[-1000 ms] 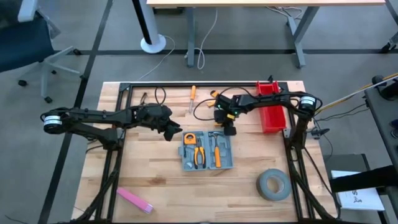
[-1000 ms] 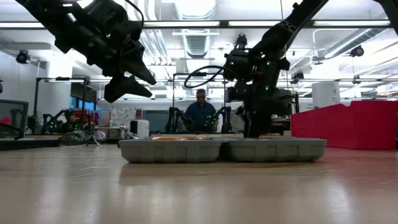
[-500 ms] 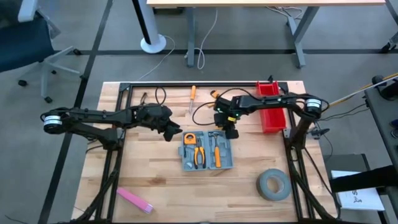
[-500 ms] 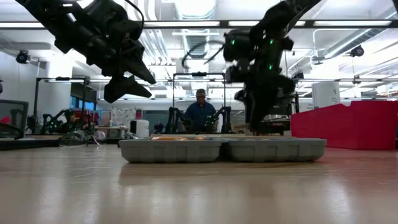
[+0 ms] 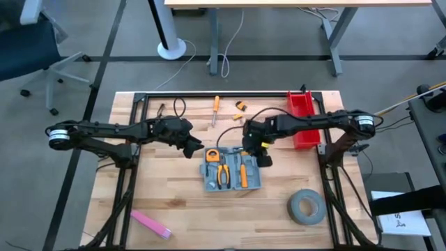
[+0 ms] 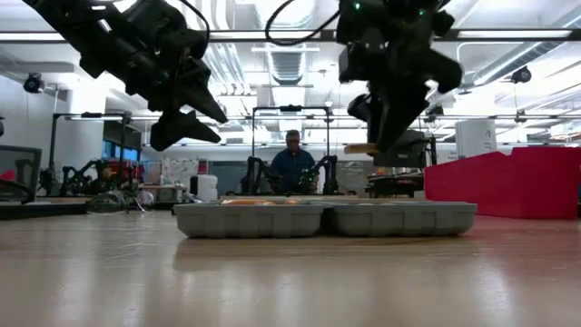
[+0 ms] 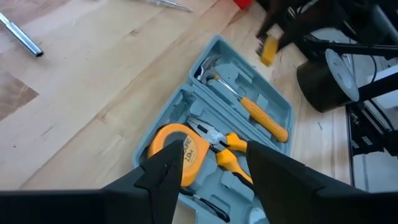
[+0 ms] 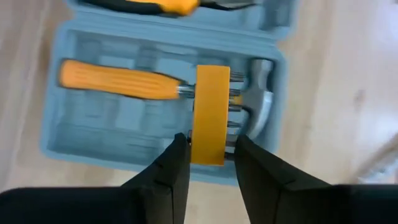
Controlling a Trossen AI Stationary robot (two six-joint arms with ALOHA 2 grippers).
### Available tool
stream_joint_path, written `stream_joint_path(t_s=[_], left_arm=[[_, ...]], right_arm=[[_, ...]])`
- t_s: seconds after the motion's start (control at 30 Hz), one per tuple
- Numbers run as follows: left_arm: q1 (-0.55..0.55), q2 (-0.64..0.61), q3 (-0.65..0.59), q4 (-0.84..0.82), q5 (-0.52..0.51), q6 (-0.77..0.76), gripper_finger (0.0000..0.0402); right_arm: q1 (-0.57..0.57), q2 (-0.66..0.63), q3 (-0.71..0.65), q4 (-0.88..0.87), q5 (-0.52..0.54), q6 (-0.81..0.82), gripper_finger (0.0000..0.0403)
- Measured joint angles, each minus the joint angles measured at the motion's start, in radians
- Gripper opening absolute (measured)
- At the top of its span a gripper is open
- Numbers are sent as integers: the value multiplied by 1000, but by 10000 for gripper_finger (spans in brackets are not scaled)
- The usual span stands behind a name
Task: Prefit tool cases
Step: Put the bottom yellow screwdriver bit set into the gray pre-fit tool case
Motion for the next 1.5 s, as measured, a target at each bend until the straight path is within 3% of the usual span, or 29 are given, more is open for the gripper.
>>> stream_joint_path(t_s=[0.2, 0.37, 0.97, 1.2, 1.5], left_arm=[[0, 0, 0, 1, 0, -10, 196], [0, 0, 1, 12, 0, -28, 203], [-3, 0, 2, 22, 21, -82, 201], [-3, 0, 2, 25, 21, -83, 200], [-3, 0, 2, 25, 29, -83, 195]], right_arm=[[98, 7, -3, 14, -1, 32, 88], [142, 11, -21, 34, -1, 36, 100], [167, 79, -79, 94, 0, -96, 107], [166, 114, -79, 104, 2, -163, 92], [164, 120, -79, 110, 152, -275, 107]])
